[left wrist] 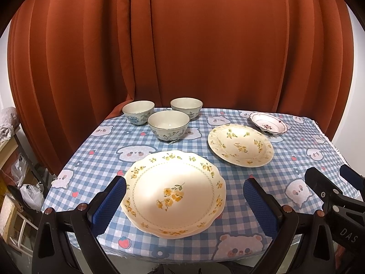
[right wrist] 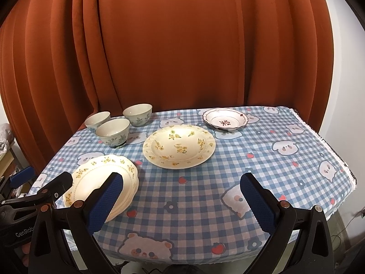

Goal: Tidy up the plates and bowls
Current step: 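Move both grippers toward the large yellow-flowered plate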

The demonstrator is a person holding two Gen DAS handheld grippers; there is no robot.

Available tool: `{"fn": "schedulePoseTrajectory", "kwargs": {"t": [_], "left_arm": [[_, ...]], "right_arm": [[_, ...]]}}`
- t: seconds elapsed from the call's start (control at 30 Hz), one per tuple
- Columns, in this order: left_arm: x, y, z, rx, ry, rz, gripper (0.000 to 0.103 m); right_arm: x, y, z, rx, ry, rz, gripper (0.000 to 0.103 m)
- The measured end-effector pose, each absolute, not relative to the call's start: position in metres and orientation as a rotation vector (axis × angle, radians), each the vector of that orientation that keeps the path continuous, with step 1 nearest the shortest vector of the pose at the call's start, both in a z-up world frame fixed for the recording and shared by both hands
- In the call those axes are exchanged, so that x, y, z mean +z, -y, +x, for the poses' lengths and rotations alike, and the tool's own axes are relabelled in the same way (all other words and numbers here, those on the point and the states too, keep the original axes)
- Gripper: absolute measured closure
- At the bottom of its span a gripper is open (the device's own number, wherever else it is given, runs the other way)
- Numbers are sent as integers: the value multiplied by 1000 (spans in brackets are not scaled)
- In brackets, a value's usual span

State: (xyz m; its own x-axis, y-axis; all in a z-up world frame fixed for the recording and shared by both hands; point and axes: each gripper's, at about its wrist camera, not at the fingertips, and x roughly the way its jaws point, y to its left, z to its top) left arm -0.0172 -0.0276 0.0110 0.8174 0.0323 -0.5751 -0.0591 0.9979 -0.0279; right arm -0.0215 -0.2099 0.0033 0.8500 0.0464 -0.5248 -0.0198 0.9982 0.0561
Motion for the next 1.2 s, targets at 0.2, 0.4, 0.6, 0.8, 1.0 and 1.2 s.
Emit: {"fn": "schedulePoseTrajectory", "kwargs": {"t": [0.2, 0.4, 0.6, 0.8, 1.0, 1.2], "left_arm": [[7, 24, -11, 58, -625, -57, 0], [7, 23, -10, 69, -627, -64, 0], [7, 21, -10, 77, -629, -67, 0], [4, 19, -4, 86, -654, -56, 1], [-2, 3, 12, 83, -695, -68, 2], [-2, -18, 39, 57, -718, -74, 3]], "right_arm": [[5, 205, -12, 46, -569, 47, 0], [5, 201, -9, 59, -573, 39, 0], [6, 198, -7, 69, -577, 35, 0], [3, 194, 1, 76, -603, 44, 0], [-1, 178, 18, 68, -644, 43, 0], [0, 158, 44, 46, -670, 43, 0]]}}
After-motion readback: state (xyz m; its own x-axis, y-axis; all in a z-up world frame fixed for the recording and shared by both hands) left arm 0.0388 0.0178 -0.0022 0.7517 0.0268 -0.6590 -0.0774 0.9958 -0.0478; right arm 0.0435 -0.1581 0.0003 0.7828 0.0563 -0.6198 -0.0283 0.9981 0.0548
